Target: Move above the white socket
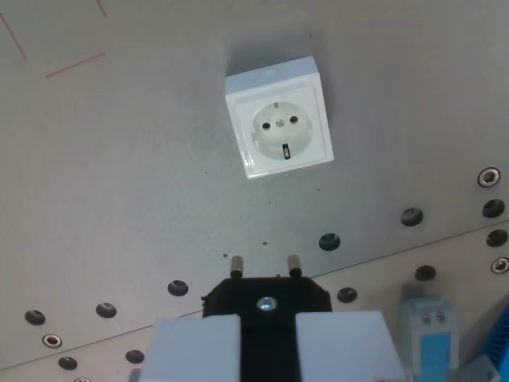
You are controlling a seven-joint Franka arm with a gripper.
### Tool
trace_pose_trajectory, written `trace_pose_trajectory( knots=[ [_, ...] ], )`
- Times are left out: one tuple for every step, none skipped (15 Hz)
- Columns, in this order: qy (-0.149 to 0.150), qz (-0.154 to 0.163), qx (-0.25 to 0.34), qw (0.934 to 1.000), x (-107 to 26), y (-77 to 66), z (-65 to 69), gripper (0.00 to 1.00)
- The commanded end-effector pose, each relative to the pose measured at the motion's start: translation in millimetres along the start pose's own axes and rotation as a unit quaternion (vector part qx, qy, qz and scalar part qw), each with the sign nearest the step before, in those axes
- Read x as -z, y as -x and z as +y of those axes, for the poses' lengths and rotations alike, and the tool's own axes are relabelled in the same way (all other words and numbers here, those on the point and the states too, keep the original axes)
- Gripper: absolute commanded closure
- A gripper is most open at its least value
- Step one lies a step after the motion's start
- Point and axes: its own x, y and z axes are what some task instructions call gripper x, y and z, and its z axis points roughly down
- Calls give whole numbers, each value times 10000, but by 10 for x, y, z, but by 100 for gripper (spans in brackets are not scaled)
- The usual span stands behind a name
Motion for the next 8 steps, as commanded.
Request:
trace_pose_trajectory(
  knots=[
    [0, -1, -3, 10000, 0, 1, 1, 100],
    [-1, 0, -4, 10000, 0, 1, 1, 100],
    [0, 2, -3, 10000, -1, 1, 1, 100],
    [0, 3, 0, 10000, -1, 1, 1, 100],
    [1, 4, 4, 10000, -2, 1, 1, 100],
    [2, 5, 10, 10000, -4, 1, 1, 100],
    [1, 8, 18, 10000, -6, 1, 2, 100],
    [2, 10, 26, 10000, -10, 2, 2, 100]
  ],
)
